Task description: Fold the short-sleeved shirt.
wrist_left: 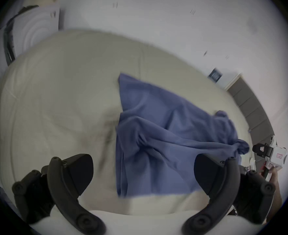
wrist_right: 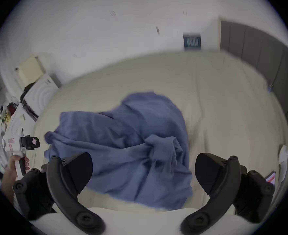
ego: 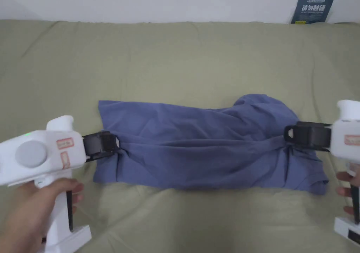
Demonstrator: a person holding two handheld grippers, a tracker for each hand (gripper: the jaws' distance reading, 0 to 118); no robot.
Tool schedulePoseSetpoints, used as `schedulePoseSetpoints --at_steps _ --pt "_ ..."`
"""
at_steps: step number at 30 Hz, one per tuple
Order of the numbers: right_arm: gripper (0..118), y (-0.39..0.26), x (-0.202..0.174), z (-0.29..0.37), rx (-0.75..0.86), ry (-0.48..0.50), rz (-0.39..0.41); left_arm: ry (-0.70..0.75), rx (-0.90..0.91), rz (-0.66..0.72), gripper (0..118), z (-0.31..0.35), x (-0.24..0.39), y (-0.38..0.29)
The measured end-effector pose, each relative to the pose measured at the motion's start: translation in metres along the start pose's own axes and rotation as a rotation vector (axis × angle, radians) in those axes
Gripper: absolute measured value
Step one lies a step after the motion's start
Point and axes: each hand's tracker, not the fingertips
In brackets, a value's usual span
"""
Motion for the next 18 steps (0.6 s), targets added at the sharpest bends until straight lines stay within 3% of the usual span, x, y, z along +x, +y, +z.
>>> schedulePoseSetpoints --at_steps 3,4,5,6,7,8,9,12,13,14,15,17,18 --pt "118 -0.046 -0.021 0.053 -0.006 0.064 0.035 0.024 0.017 -0.024 118 0.082 -0.024 -0.070" --pt "114 -0.066 -0.028 0.066 -0.021 0.070 0.041 0.069 -0.009 -0.069 117 0.086 -0.026 -0.094" --pt "100 -0.087 -0.035 0.077 -0.007 0.068 0.046 0.118 0.015 -0.121 111 0.098 0.015 -0.102" --pt "71 -0.103 -0.041 0.085 0.012 0.044 0.051 0.146 0.023 -0.161 87 0.103 0.017 -0.115" --pt "15 -0.118 -0.045 0.089 0.016 -0.029 0.066 0.162 0.022 -0.198 3 0.106 0.019 -0.126" --pt "0 -0.133 -0.051 0.093 0.017 -0.081 0.080 0.141 -0.004 -0.205 0 0.106 0.018 -0.134" --pt "0 -0.148 -0.056 0.096 0.025 -0.124 0.086 0.114 -0.069 -0.165 0 0.093 0.009 -0.138" --pt "0 -0.174 -0.056 0.103 0.034 -0.075 0.069 0.091 -0.107 -0.101 0 0.085 0.021 -0.102" --pt "0 -0.180 -0.058 0.105 0.022 -0.088 0.067 0.141 -0.076 -0.128 13 0.065 -0.002 -0.105" --pt "0 -0.183 -0.057 0.106 0.005 -0.082 0.067 0.154 -0.058 -0.141 13 0.058 -0.003 -0.092" --pt "0 -0.183 -0.057 0.107 -0.001 -0.082 0.059 0.156 -0.041 -0.136 24 0.050 -0.005 -0.077" --pt "0 -0.187 -0.055 0.111 -0.001 -0.082 0.049 0.167 -0.048 -0.125 112 0.031 -0.006 -0.078" --pt "0 -0.188 -0.054 0.112 0.004 -0.083 0.049 0.152 -0.036 -0.059 118 0.021 -0.008 -0.056"
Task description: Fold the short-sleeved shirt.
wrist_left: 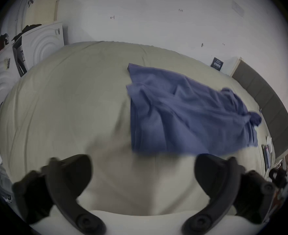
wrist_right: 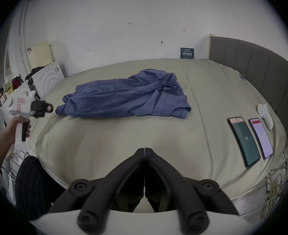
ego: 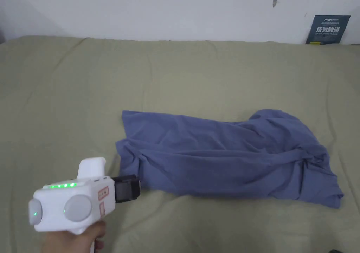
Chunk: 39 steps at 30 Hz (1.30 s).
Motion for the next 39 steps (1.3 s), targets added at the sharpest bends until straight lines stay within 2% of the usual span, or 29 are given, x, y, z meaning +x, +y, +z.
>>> schedulePoseSetpoints --at_steps 1,2,3,6,7,8,9,10,11,12,13,14,15,16,17,18,19,21,24,25,26,27,28,29,31,33,35,39 --pt "0 0.001 0.000 0.001 0.012 -0.009 0.002 -0.025 0.011 -0.042 116 -0.018 0.000 0.028" --pt "0 0.002 0.002 0.001 0.013 -0.014 0.004 -0.030 -0.066 -0.034 116 -0.029 0.006 0.048" --pt "0 0.004 0.004 0.000 0.008 -0.016 0.006 -0.009 -0.094 -0.047 116 -0.032 0.014 0.002" --pt "0 0.007 0.011 -0.003 0.009 -0.042 0.007 0.172 -0.109 -0.161 115 -0.062 0.034 0.016" --pt "0 0.010 0.013 -0.005 0.004 -0.065 0.016 0.249 -0.114 -0.232 112 -0.063 0.041 0.000" --pt "0 0.014 0.016 -0.007 0.007 -0.082 0.024 0.273 -0.126 -0.297 103 -0.067 0.049 -0.003" --pt "0 0.018 0.018 -0.007 0.011 -0.084 0.022 0.272 -0.145 -0.316 85 -0.068 0.052 -0.006" --pt "0 0.024 0.023 -0.013 0.013 -0.080 0.019 0.147 -0.143 -0.278 53 -0.065 0.057 -0.007" --pt "1 0.031 0.027 -0.020 0.009 -0.079 0.019 0.095 -0.127 -0.258 40 -0.057 0.062 -0.014" --pt "3 0.037 0.030 -0.027 0.006 -0.088 0.026 0.120 -0.122 -0.248 27 -0.054 0.068 -0.015" --pt "9 0.044 0.034 -0.038 0.009 -0.094 0.033 0.138 -0.109 -0.298 18 -0.053 0.073 -0.016" --pt "18 0.052 0.039 -0.050 0.009 -0.093 0.032 0.126 -0.113 -0.304 17 -0.053 0.070 -0.018" --pt "39 0.059 0.044 -0.060 0.012 -0.075 0.022 0.126 -0.112 -0.300 16 -0.052 0.069 -0.019" --pt "87 0.067 0.050 -0.073 0.026 -0.024 -0.004 0.113 -0.105 -0.277 15 -0.050 0.064 -0.017" --pt "118 0.075 0.053 -0.086 0.016 -0.020 -0.018 0.103 -0.101 -0.263 15 -0.048 0.061 -0.016" --pt "117 0.082 0.056 -0.100 -0.009 0.015 -0.038 0.044 -0.096 -0.168 15 -0.042 0.056 -0.010" --pt "117 0.089 0.060 -0.112 0.049 0.025 -0.046 0.026 -0.079 -0.149 15 -0.036 0.054 -0.007" --pt "117 0.095 0.066 -0.134 -0.027 -0.015 -0.094 0.011 -0.077 -0.157 15 -0.031 0.052 -0.003" --pt "116 0.094 0.071 -0.162 -0.051 -0.062 -0.126 -0.030 -0.050 -0.126 15 -0.012 0.060 -0.004" --pt "105 0.095 0.077 -0.176 -0.109 -0.085 -0.132 -0.017 -0.050 -0.140 14 -0.011 0.063 -0.004" --pt "105 0.095 0.079 -0.184 -0.184 -0.051 -0.138 -0.011 -0.053 -0.150 14 -0.012 0.066 -0.005" --pt "97 0.091 0.078 -0.186 -0.180 -0.023 -0.137 -0.016 -0.063 -0.148 14 -0.015 0.058 -0.001" --pt "50 0.089 0.074 -0.186 -0.155 -0.093 -0.086 -0.009 -0.069 -0.166 14 -0.017 0.060 -0.002" --pt "12 0.091 0.073 -0.179 -0.103 -0.100 -0.038 -0.006 -0.075 -0.180 14 -0.017 0.062 -0.004" --pt "10 0.095 0.071 -0.170 -0.107 -0.043 -0.099 0.007 -0.082 -0.201 13 -0.021 0.056 -0.006" --pt "10 0.100 0.067 -0.156 -0.110 -0.040 -0.100 0.001 -0.097 -0.210 13 -0.022 0.054 -0.006" --pt "10 0.110 0.068 -0.135 -0.097 0.003 -0.136 -0.036 -0.088 -0.178 13 -0.008 0.045 -0.005" --pt "10 0.126 0.063 -0.089 -0.107 0.065 -0.117 -0.064 -0.097 -0.198 13 0.028 0.041 -0.001"
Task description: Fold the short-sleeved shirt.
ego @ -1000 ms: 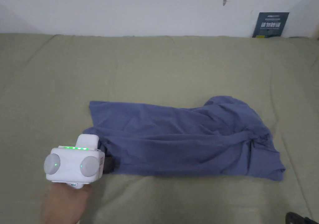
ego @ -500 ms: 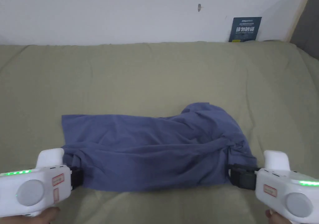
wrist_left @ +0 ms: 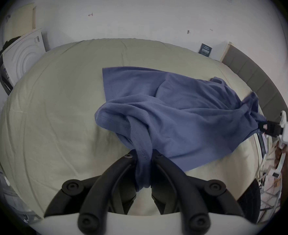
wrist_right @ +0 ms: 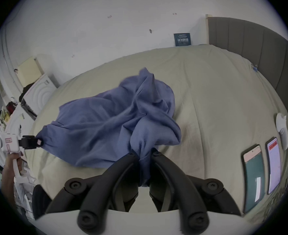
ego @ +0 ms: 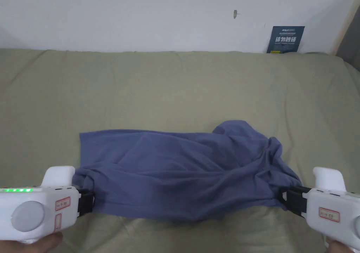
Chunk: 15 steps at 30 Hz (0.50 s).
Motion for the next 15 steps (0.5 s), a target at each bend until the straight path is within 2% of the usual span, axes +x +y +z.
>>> schedulePoseSetpoints --at_steps 3,8,10,14,15 --pt "10 -0.002 -0.009 0.040 0.030 0.015 0.029 0.008 0.025 -0.030 13 0.034 -0.001 -0.011" --pt "10 -0.035 -0.013 0.082 -0.022 0.039 0.043 -0.011 0.019 0.002 13 0.074 -0.010 -0.044" --pt "10 -0.060 -0.013 0.084 -0.054 0.027 0.052 -0.011 -0.018 0.029 13 0.077 -0.016 -0.068" --pt "11 -0.113 0.002 0.060 -0.082 0.022 0.022 -0.029 -0.080 0.086 13 0.053 -0.027 -0.109" --pt "18 -0.122 0.004 0.054 -0.085 0.007 0.017 -0.029 -0.085 0.095 22 0.046 -0.029 -0.116"
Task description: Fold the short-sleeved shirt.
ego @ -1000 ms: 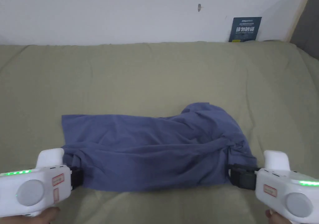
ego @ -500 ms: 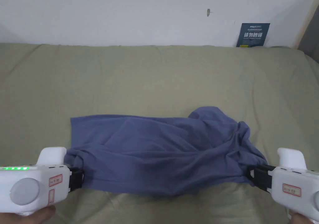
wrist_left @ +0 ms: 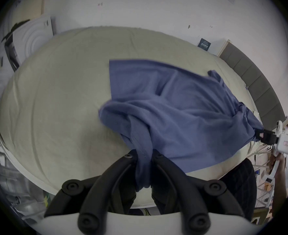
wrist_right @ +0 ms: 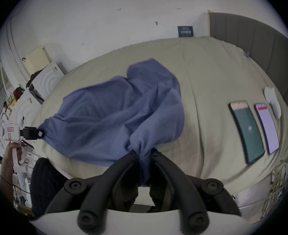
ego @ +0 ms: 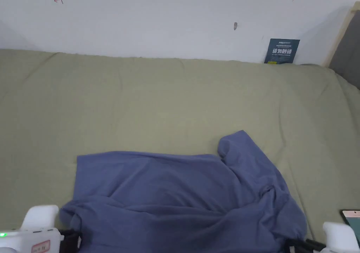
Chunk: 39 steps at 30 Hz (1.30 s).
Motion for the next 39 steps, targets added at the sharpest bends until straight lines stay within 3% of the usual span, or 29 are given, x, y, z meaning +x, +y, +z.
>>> schedulePoseSetpoints --at_steps 1,2,3,4,5,9,11,12,13,14,15,16,17,18,21,22,23,24,25,28,32,33,36,37,38,39 --pt "42 -0.009 0.002 -0.005 0.029 -0.021 -0.004 0.004 0.011 0.003 52 -0.005 0.000 -0.005" --pt "42 -0.014 0.001 -0.007 0.055 -0.063 0.006 -0.006 0.043 0.009 52 -0.008 -0.002 -0.009" --pt "54 -0.015 0.000 -0.007 0.043 -0.086 0.026 -0.002 0.056 0.021 66 -0.007 -0.002 -0.012" --pt "90 -0.016 -0.002 -0.004 0.020 -0.089 0.041 0.020 0.020 0.019 102 -0.001 -0.002 -0.012" --pt "116 -0.020 -0.004 0.005 0.028 -0.073 0.050 0.017 0.045 0.008 118 0.011 -0.002 -0.018" --pt "118 -0.029 -0.010 0.050 0.178 -0.099 0.082 0.033 0.269 -0.072 118 0.054 0.016 -0.056" --pt "118 -0.022 -0.025 0.063 0.205 -0.110 0.090 0.062 0.302 -0.118 118 0.042 0.010 -0.030" --pt "115 -0.019 -0.029 0.068 0.222 -0.099 0.103 0.113 0.334 -0.123 116 0.041 0.007 -0.029" --pt "97 -0.015 -0.034 0.073 0.237 -0.086 0.114 0.207 0.343 -0.137 114 0.066 0.008 -0.036" --pt "64 -0.009 -0.042 0.076 0.253 -0.091 0.115 0.228 0.344 -0.139 107 0.060 0.002 -0.023" --pt "21 -0.003 -0.048 0.075 0.265 -0.119 0.137 0.193 0.302 -0.138 76 0.050 -0.004 -0.006" --pt "0 0.004 -0.055 0.074 0.266 -0.167 0.164 0.158 0.272 -0.117 4 0.037 -0.012 0.012" --pt "0 0.009 -0.057 0.073 0.278 -0.137 0.167 0.130 0.246 -0.099 0 0.073 0.039 0.018" --pt "0 0.015 -0.058 0.073 0.282 -0.090 0.173 0.134 0.207 -0.056 0 0.065 0.041 0.029" --pt "0 0.030 -0.069 0.062 0.282 -0.068 0.163 0.210 0.202 -0.165 0 0.027 0.010 0.081" --pt "0 0.033 -0.071 0.058 0.282 -0.061 0.171 0.193 0.204 -0.151 16 0.012 0.002 0.100" --pt "0 0.035 -0.073 0.055 0.282 -0.054 0.169 0.168 0.199 -0.134 54 -0.008 -0.009 0.125" --pt "0 0.037 -0.073 0.052 0.279 -0.048 0.164 0.149 0.184 -0.122 102 -0.022 -0.015 0.143" --pt "0 0.039 -0.073 0.048 0.268 -0.040 0.156 0.182 0.095 -0.117 117 -0.063 -0.019 0.167" --pt "0 0.037 -0.073 0.039 0.247 -0.042 0.137 0.222 -0.021 -0.155 116 -0.123 -0.041 0.242" --pt "0 0.034 -0.064 0.032 0.209 -0.051 0.109 0.325 -0.135 -0.116 117 -0.192 -0.052 0.270" --pt "0 0.034 -0.062 0.031 0.203 -0.053 0.109 0.334 -0.080 -0.116 117 -0.167 -0.027 0.232" --pt "0 0.039 -0.055 0.029 0.192 -0.070 0.113 0.329 -0.036 -0.127 118 -0.145 0.002 0.227" --pt "0 0.044 -0.051 0.026 0.188 -0.069 0.118 0.340 0.000 -0.188 115 -0.154 -0.006 0.212" --pt "0 0.050 -0.046 0.021 0.184 -0.074 0.131 0.336 0.013 -0.223 100 -0.151 -0.001 0.210" --pt "0 0.058 -0.042 0.016 0.187 -0.084 0.150 0.283 0.014 -0.231 78 -0.156 -0.008 0.212"
